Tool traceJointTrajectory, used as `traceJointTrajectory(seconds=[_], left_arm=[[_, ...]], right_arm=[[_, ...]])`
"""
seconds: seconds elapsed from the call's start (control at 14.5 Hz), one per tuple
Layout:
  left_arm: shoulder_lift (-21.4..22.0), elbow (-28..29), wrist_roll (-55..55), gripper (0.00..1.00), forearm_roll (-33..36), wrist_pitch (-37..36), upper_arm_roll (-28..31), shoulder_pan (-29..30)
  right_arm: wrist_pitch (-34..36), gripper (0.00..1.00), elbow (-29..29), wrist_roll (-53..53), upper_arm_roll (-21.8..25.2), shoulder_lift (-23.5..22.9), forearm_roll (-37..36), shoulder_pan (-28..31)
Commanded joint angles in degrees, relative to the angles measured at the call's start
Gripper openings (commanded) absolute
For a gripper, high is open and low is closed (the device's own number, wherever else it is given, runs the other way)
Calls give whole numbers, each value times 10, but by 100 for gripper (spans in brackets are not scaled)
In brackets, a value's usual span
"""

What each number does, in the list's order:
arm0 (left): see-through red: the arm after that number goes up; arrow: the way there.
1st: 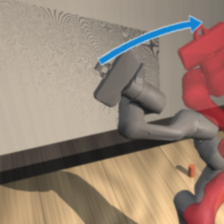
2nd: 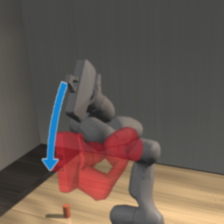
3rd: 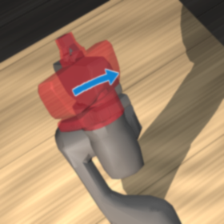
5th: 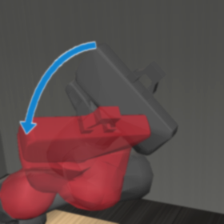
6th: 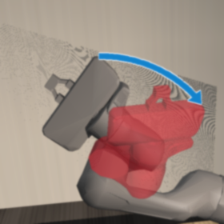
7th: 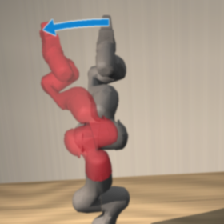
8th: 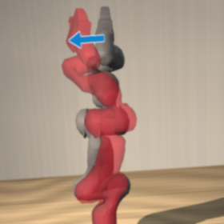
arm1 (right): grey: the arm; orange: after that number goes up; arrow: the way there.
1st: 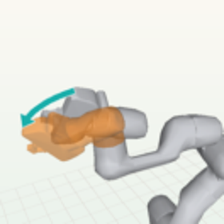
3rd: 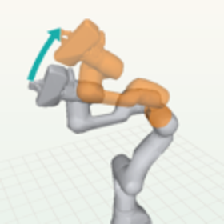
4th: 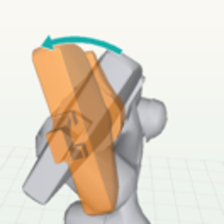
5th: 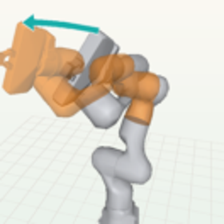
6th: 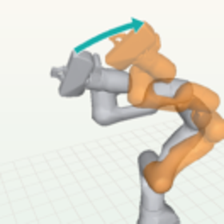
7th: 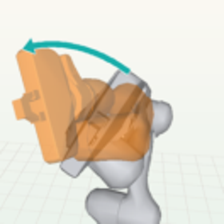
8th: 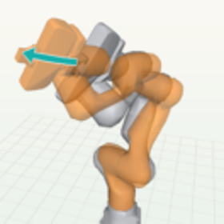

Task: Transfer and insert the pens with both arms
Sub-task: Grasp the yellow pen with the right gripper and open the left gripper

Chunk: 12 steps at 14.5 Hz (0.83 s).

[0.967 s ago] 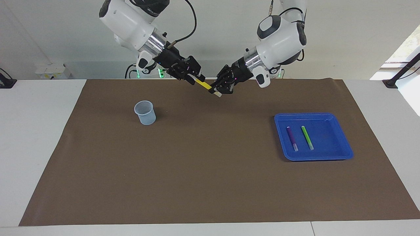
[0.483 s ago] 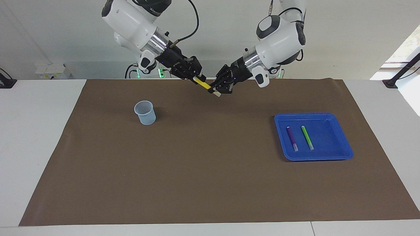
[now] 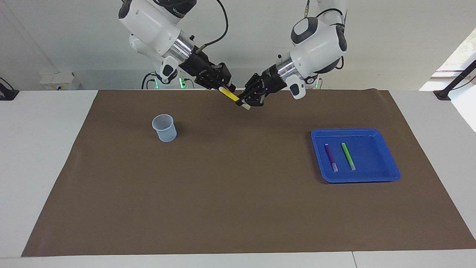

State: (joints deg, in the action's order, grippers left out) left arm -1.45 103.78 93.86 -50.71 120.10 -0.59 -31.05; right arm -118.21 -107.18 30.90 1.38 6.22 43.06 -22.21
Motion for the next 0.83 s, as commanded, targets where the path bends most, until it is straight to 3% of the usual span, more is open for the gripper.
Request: traceJointTrajectory(seconds=[0.0, 0.14, 0.35, 0.69, 0.76], left_arm=[[22, 27, 4, 0, -11, 12, 4, -7], [22, 27, 5, 0, -11, 13, 4, -7], [22, 27, 5, 0, -11, 13, 4, -7], [22, 27, 4, 0, -11, 13, 4, -6], [23, 27, -1, 99, -11, 15, 5, -7]], right_arm=[[-13, 36, 0, 3, -1, 0, -14, 1], [-13, 34, 0, 3, -1, 0, -14, 1], [-12, 0, 0, 7, -1, 1, -14, 1], [-12, 0, -1, 7, -1, 0, -13, 3], [-11, 0, -1, 7, -1, 1, -14, 4]])
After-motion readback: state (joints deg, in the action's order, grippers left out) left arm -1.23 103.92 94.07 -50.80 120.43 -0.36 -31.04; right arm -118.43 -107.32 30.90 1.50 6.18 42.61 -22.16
